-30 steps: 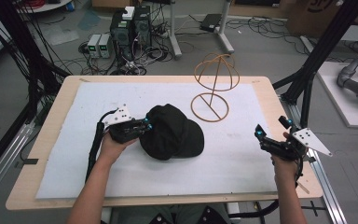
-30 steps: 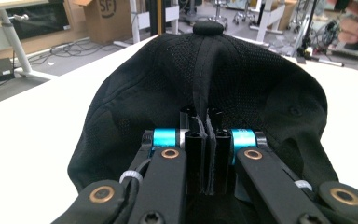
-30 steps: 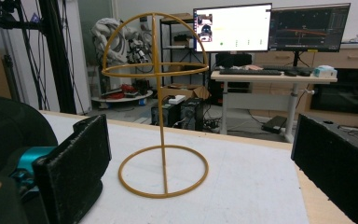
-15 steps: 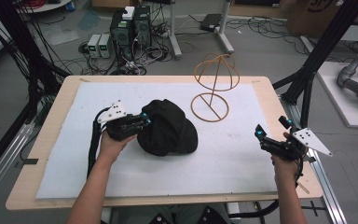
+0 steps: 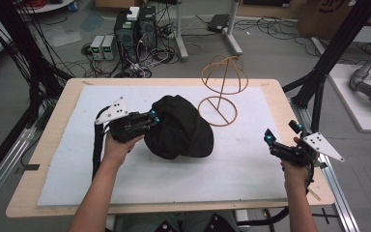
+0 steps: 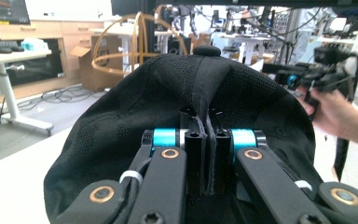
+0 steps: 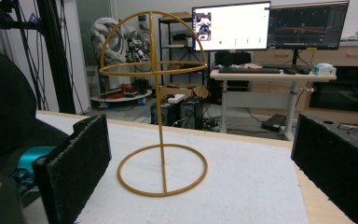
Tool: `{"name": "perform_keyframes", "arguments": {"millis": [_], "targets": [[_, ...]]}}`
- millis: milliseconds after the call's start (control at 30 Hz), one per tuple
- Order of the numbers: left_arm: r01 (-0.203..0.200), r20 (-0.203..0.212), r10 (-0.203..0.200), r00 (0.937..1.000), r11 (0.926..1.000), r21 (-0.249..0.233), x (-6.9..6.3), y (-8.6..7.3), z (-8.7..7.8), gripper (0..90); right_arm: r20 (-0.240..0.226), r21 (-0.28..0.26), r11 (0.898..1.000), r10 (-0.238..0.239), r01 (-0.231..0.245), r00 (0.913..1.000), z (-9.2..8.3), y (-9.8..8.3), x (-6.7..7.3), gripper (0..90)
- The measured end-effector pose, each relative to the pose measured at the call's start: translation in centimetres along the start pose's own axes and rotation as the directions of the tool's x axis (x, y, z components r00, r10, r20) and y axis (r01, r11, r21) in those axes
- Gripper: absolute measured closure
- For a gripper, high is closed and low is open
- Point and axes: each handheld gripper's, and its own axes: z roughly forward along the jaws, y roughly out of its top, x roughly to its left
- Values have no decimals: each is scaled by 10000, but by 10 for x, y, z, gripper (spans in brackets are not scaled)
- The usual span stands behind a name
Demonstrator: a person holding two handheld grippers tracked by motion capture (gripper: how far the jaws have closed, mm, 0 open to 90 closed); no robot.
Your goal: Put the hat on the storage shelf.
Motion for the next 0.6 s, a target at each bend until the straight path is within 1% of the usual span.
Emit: {"name": "perform_keyframes", "arguments": {"millis": [133, 200, 233, 367, 400, 500, 600], "targets": [[-61, 116, 63, 9999, 9998, -214, -5, 10, 3, 878, -14, -15, 10000, -19, 19, 10000, 0, 0, 0, 42], [-63, 185, 70, 9998, 9994, -334, -8, 16, 6, 878, 9, -6, 10000, 50, -50, 10000, 0, 0, 0, 42], [7, 250, 3, 9997, 9993, -382, -9, 18, 7, 878, -3, -21, 10000, 48, -48, 10000, 0, 0, 0, 42], [35, 424, -8, 9991, 9979, -642, -14, 27, 13, 877, -9, 20, 9999, 142, -142, 9999, -1, 0, 0, 42], [27, 466, 6, 9989, 9975, -705, -15, 29, 14, 878, 13, -28, 10000, 67, -67, 10000, 0, 0, -1, 42], [90, 477, -50, 9988, 9965, -832, -17, 35, 17, 877, 22, -40, 9999, 94, -94, 10000, -1, 0, -1, 42], [175, 382, -137, 9992, 9947, -1011, -17, 41, 20, 877, 36, -60, 9999, 99, -99, 9999, -1, 0, -2, 42]]}}
